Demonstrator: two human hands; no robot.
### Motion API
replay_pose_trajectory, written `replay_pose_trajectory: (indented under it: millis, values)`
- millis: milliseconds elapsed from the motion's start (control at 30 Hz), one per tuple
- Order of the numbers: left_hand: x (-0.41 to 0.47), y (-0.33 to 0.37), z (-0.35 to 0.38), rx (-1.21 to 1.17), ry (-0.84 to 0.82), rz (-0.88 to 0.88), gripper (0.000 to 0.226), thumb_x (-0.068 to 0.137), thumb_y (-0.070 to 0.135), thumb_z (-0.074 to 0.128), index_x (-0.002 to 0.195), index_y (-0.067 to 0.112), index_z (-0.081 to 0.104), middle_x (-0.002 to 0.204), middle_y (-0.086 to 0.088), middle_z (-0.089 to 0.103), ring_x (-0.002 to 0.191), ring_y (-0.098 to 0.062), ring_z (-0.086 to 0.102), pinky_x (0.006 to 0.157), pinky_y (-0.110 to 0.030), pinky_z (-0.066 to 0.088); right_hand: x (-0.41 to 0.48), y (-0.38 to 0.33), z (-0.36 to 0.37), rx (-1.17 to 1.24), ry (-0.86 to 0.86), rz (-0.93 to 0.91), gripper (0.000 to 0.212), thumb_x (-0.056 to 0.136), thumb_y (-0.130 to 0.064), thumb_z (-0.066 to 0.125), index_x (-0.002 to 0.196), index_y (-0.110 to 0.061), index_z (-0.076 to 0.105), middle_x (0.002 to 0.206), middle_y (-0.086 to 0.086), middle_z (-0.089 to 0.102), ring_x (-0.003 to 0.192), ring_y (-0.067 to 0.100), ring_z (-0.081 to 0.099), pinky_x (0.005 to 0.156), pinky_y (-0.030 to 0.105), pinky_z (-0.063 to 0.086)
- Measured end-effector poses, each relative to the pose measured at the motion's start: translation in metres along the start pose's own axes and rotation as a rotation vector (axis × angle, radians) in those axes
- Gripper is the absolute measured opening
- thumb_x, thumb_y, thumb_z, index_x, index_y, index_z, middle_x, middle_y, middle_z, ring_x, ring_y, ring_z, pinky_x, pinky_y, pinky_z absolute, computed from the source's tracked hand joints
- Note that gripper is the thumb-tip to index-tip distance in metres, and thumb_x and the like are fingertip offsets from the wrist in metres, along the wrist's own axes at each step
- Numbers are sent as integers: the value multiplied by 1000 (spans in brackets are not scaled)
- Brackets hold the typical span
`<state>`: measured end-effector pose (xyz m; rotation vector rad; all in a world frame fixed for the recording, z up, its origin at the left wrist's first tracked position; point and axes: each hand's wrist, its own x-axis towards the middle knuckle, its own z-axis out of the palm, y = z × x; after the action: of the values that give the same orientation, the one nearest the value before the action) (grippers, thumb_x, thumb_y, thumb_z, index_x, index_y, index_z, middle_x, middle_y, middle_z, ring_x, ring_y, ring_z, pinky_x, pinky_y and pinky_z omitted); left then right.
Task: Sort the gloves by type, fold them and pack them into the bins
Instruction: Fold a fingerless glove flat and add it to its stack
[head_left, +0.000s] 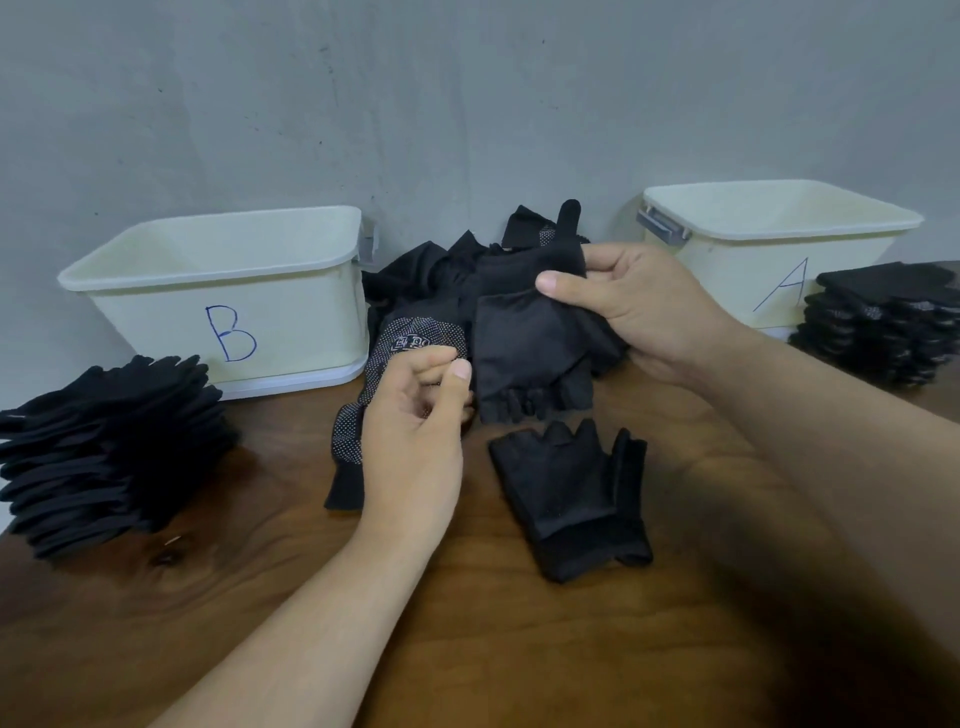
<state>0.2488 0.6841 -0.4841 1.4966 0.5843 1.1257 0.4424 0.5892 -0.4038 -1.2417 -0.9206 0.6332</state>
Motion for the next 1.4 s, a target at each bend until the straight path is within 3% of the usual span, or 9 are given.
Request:
replay_pose_trajectory:
  millis: [200, 300, 400, 800, 933, 1100, 1167, 1267, 1400]
  values:
    - [4, -10, 7, 82, -18, -53, 20, 107, 28, 62, 92, 17, 69, 83, 7, 73, 80, -9, 68, 89, -43, 62, 1, 14, -18, -43, 13, -98, 29, 100, -4, 71, 128, -2, 73, 121, 14, 78, 116, 28, 75, 101, 39, 60]
    - [2, -15, 8, 129, -60, -61, 20, 110, 24, 55, 102, 17, 71, 93, 6, 74, 86, -8, 68, 91, -39, 61, -1, 29, -21, -111, -30, -87, 29, 99, -4, 73, 128, -3, 73, 121, 12, 79, 119, 27, 74, 107, 42, 57]
    - [4, -16, 5, 139, -50, -63, 16, 109, 22, 57, 107, 23, 73, 99, 4, 76, 92, -10, 71, 91, -36, 60, -8, 37, -25, -184, -84, -85, 28, 99, -6, 73, 127, -6, 74, 119, 7, 80, 118, 21, 74, 105, 34, 57]
    - [1, -7, 6, 102, -18, -85, 34, 93, 0, 61, 74, 23, 78, 77, -2, 76, 77, -16, 72, 87, -39, 61, -40, 43, -28, -196, -132, -131, 27, 95, -1, 74, 122, -3, 75, 114, 5, 81, 112, 20, 77, 96, 27, 59]
    - [1, -11, 4, 116, -40, -77, 22, 92, 10, 63, 80, 21, 78, 76, 1, 74, 76, -15, 68, 91, -47, 58, -53, 50, -31, -227, -172, -116, 30, 91, -4, 78, 121, -5, 76, 115, 7, 81, 114, 24, 76, 101, 33, 59]
    - [-1, -13, 6, 189, -115, -83, 17, 99, 14, 66, 89, 23, 77, 85, 5, 78, 83, -13, 73, 95, -56, 59, -73, 50, -33, -332, -241, -101, 29, 87, -7, 82, 114, -14, 80, 109, -3, 82, 103, 10, 77, 89, 18, 57]
    - [-1, -13, 7, 227, -150, -100, 18, 98, 11, 65, 90, 23, 76, 85, 5, 78, 83, -13, 75, 95, -52, 60, -80, 51, -34, -420, -281, -106, 30, 85, -11, 83, 115, -18, 80, 112, -7, 81, 107, 10, 76, 94, 21, 57]
    - [-1, -16, 7, 331, -236, -115, 12, 88, 28, 66, 94, 36, 73, 88, 3, 76, 88, -22, 75, 93, -52, 60, -92, 55, -37, -556, -358, -103, 32, 86, -16, 86, 116, -26, 81, 118, -13, 79, 123, 7, 69, 110, 31, 53]
    - [-7, -17, 6, 527, -365, -28, 20, 93, 19, 66, 103, 36, 66, 96, 16, 72, 89, -5, 67, 90, -32, 56, -108, 65, -44, -750, -372, -192, 53, 88, -26, 84, 139, -33, 69, 146, -21, 62, 150, 5, 44, 125, 35, 38]
